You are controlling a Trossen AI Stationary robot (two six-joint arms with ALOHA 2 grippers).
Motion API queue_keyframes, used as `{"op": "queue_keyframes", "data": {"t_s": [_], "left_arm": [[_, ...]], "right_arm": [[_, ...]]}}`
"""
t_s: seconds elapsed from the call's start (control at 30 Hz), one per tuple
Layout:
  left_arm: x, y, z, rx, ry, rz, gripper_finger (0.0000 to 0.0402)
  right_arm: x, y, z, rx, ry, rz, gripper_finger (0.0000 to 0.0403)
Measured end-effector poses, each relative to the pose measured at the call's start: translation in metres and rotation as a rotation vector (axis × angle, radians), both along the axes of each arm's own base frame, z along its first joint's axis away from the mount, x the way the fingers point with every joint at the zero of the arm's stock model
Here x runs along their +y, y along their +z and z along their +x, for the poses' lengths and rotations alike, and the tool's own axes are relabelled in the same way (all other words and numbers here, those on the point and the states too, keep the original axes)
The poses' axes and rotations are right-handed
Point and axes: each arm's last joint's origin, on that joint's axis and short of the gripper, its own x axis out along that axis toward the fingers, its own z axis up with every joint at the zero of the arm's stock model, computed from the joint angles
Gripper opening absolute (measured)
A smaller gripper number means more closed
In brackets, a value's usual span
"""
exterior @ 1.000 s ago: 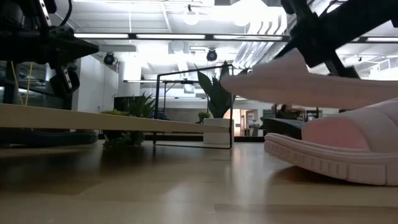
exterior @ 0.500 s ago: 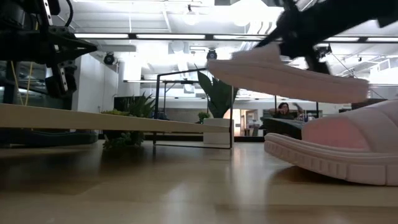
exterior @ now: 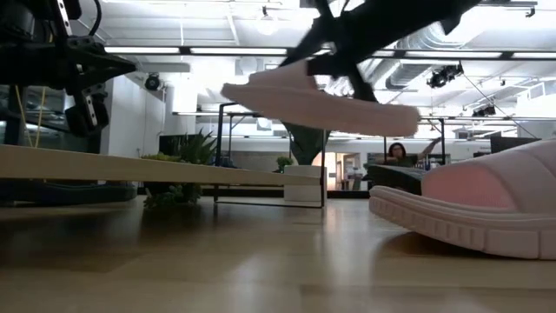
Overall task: Pick and place slides into the shelf
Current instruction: Put the top pink slide on the shelf
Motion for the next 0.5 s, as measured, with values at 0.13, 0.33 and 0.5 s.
{"op": "queue_keyframes", "data": {"t_s": [0.13, 0.33, 0.5], "left_arm": [[0.0, 0.0, 0.0, 0.0, 0.0, 0.007, 0.0001], [0.0, 0.0, 0.0, 0.001, -0.001, 0.018, 0.0001], [0.0, 0.0, 0.0, 0.008, -0.007, 0.085, 0.0001]], "right_arm": [[0.001, -0.003, 0.026, -0.001, -0.01, 0.025, 0.0003], [0.002, -0.011, 0.057, 0.025, -0.017, 0.038, 0.0003], [0.003, -0.014, 0.068, 0.013, -0.07, 0.061, 0.0003]]}}
